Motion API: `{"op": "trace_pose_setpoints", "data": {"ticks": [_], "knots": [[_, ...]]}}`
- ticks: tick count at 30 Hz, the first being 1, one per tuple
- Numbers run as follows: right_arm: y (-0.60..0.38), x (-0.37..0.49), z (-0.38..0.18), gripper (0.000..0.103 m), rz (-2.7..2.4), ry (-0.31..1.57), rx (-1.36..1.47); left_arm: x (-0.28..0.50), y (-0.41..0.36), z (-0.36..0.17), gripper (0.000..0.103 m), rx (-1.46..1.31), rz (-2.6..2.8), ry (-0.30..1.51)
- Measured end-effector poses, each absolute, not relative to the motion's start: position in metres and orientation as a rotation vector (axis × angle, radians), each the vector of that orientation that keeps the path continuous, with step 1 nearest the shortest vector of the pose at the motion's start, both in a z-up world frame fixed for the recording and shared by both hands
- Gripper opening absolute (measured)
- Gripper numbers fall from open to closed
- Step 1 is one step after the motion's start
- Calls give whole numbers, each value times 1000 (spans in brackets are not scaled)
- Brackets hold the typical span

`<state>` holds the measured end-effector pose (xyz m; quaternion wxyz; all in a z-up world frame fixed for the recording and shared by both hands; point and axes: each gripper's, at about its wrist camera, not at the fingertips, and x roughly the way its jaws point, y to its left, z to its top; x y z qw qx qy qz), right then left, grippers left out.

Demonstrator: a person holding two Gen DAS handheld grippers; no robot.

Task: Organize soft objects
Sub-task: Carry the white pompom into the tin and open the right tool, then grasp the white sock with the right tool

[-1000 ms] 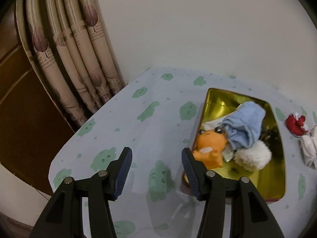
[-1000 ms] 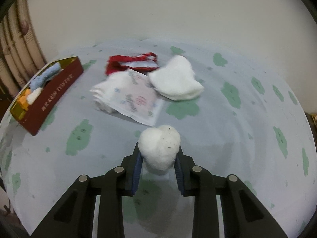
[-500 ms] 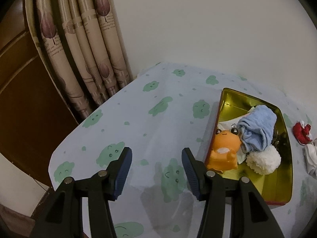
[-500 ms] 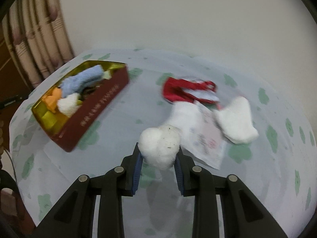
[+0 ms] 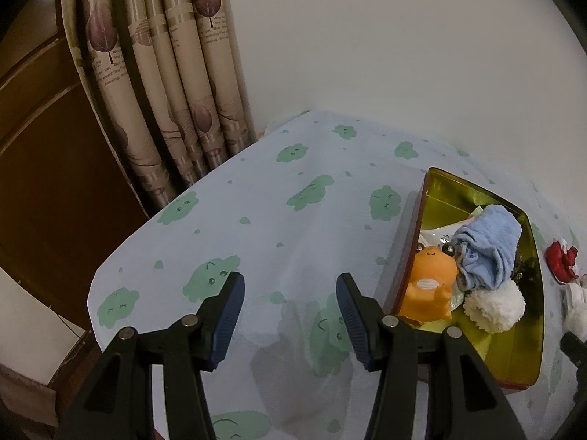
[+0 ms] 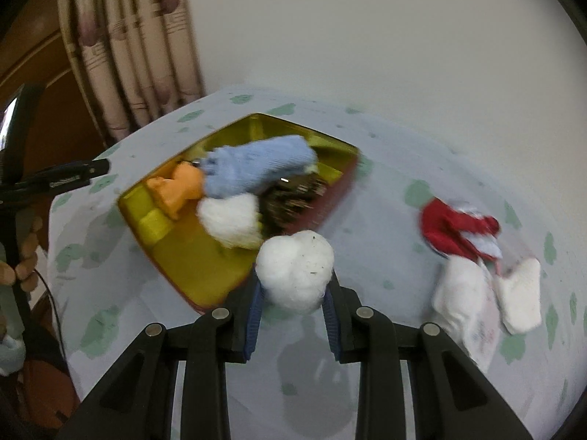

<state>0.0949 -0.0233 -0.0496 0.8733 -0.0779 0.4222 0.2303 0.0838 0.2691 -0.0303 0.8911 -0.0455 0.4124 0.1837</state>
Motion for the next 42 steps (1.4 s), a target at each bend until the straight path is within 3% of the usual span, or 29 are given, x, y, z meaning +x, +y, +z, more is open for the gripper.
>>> {"op": "trace_pose_setpoints", "data": {"ticks": [22,28,30,42], "knots": [[44,110,-65,31,560,918,-196,84,274,-34,53,-117,385,870],[44,112,-66,48,538,919,-189,84,274,-33,54,-116,384,870],[43,112,-65,62,534,914,-181,84,274,-34,54,-115,383,871],[22,105,-47,66,517,861,-137,84,270,-35,54,-97,380,877]]}}
